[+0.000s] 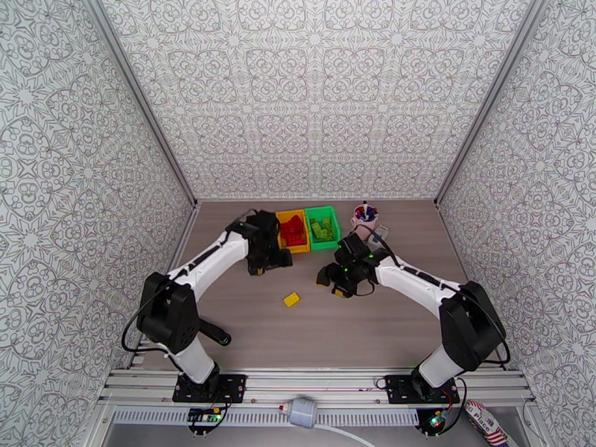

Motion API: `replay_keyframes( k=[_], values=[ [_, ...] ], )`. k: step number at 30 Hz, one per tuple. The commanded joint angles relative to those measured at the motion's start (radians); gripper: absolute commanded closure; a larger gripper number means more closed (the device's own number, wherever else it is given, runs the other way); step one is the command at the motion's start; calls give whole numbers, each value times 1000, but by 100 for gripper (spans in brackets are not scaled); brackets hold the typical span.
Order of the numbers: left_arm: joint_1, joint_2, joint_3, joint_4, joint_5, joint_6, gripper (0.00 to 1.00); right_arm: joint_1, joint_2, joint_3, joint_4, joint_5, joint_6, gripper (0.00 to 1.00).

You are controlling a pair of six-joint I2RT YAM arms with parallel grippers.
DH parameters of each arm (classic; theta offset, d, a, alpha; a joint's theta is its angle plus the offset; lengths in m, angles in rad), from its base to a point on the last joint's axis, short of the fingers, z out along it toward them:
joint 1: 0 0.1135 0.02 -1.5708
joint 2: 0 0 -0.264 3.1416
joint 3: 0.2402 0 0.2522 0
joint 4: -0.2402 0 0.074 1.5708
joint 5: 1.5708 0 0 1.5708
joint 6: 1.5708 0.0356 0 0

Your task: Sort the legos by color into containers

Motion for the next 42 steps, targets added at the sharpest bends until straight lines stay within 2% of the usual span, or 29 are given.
replay_keyframes(
  k=[1, 6, 10, 19, 26, 42],
  values=[
    [-68, -36, -81, 80, 13, -142, 13, -1, -2, -15, -59, 63, -22, 36],
    [-151, 1, -195, 220, 93, -274, 15, -5, -25, -38, -84, 86, -38, 36],
    [-193, 73, -173, 244, 97, -302, 16, -15, -60, -74, -81, 91, -37, 36],
    [-220, 242, -38, 180, 56, -249, 20, -52, -127, -134, -84, 89, -40, 36],
    [-244, 330, 74, 54, -33, -175, 25, -82, -149, -165, -82, 74, -50, 36],
    [-249, 334, 94, 11, -73, -120, 47, -94, -85, -129, -42, 22, -57, 37]
  ],
)
